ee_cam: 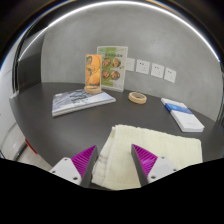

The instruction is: Fold towel

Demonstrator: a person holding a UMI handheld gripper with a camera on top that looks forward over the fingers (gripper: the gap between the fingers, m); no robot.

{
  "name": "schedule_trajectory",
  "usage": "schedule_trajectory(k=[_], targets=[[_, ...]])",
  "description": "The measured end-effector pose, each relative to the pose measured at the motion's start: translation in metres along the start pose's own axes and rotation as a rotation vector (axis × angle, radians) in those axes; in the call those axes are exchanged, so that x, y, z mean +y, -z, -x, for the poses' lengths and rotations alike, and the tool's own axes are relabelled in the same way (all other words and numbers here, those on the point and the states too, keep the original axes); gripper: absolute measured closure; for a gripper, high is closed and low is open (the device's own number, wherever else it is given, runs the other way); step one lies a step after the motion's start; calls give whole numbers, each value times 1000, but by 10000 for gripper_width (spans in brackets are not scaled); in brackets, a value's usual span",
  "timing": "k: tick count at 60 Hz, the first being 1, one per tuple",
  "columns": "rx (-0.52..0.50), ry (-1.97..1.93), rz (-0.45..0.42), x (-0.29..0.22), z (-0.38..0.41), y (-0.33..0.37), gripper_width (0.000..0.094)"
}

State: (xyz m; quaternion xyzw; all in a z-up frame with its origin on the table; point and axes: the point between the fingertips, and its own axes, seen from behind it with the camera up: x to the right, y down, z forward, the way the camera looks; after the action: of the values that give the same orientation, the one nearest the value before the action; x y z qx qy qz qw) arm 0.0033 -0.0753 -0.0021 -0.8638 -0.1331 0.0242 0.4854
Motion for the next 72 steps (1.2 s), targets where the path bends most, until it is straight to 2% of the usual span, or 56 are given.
schedule_trajectory(k=[1, 2, 3, 7, 11, 12, 13, 21, 26, 33, 38, 47, 51, 54, 56, 57, 58, 65, 66, 67, 68, 72], targets=[[6, 11, 3, 3, -2, -5, 273], [5, 20, 5, 3, -1, -8, 249], [-3, 11, -22, -2, 1, -11, 306], [9, -24, -32, -4, -7, -17, 491], [106, -20, -50, -4, -31, -20, 862], [127, -24, -53, -4, -35, -20, 809], [129, -26, -59, -4, -34, -20, 893], [98, -45, -89, -13, -32, -20, 920], [70, -126, -140, -35, -49, -4, 921], [105, -206, -216, -72, -109, 31, 920], [151, -250, -237, -77, -163, 52, 908], [286, -322, -157, -21, -253, 60, 903], [331, -339, -64, 12, -277, 57, 900], [350, -371, -13, 30, -286, 57, 853], [347, -390, -2, 34, -287, 57, 778], [339, -394, -2, 34, -286, 56, 652], [334, -397, -7, 37, -287, 55, 603], [383, -370, -18, 37, -298, 71, 75], [393, -358, -19, 37, -299, 74, 47], [397, -345, -18, 34, -300, 75, 108], [407, -333, -17, 34, -301, 79, 120], [434, -295, -21, 31, -299, 92, 102]])
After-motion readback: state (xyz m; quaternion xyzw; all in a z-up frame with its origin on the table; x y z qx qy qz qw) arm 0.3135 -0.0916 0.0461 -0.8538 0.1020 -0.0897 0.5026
